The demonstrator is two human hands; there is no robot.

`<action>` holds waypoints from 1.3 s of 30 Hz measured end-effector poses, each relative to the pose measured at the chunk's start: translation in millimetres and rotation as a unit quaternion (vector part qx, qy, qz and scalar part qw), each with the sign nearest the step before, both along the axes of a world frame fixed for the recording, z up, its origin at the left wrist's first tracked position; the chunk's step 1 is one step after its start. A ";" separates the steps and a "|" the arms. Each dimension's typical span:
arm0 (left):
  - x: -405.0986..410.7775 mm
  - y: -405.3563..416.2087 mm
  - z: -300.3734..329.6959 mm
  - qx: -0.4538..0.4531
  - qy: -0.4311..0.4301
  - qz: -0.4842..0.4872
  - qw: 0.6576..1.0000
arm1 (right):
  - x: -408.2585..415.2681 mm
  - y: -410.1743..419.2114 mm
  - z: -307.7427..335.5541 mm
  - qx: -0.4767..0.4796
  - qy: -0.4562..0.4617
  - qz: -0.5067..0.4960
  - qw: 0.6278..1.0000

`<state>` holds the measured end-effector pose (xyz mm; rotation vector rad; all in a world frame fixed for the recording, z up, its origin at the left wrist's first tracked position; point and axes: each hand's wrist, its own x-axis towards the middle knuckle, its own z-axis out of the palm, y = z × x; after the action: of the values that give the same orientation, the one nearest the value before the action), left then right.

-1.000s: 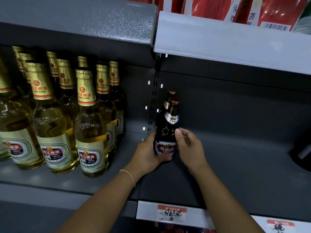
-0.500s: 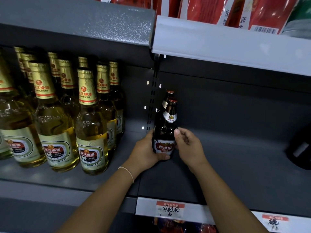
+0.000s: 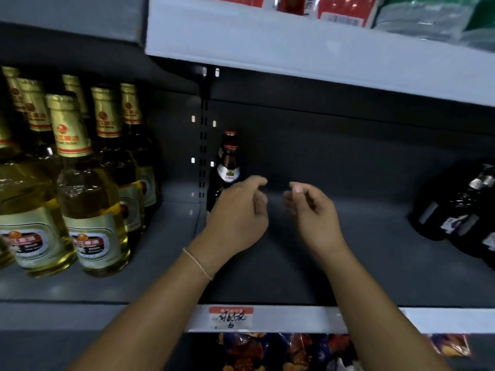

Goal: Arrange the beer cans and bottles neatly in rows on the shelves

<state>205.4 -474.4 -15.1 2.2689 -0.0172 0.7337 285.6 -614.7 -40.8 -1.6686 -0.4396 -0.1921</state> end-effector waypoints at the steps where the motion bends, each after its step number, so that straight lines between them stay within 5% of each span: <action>1: 6.7 -8.0 -0.3 0.004 -0.005 -0.013 1.000 | 1.2 -10.4 3.2 0.004 -0.002 -0.007 1.000; 23: 143.9 -298.8 14.5 0.018 0.026 -0.199 0.979 | 80.9 -326.9 27.0 0.054 -0.059 -0.224 0.971; 30: 173.4 -373.0 7.6 0.008 0.061 -0.253 0.965 | 105.3 -415.1 20.7 -0.065 -0.099 -0.383 0.916; 39: 190.6 -428.9 3.1 0.029 0.085 -0.281 0.956 | 136.0 -461.1 21.8 -0.121 0.012 -0.378 0.918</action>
<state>396.0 -903.3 -12.0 2.2130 -0.5843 0.2371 421.6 -1075.8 -18.9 -2.0186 0.2391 -0.7075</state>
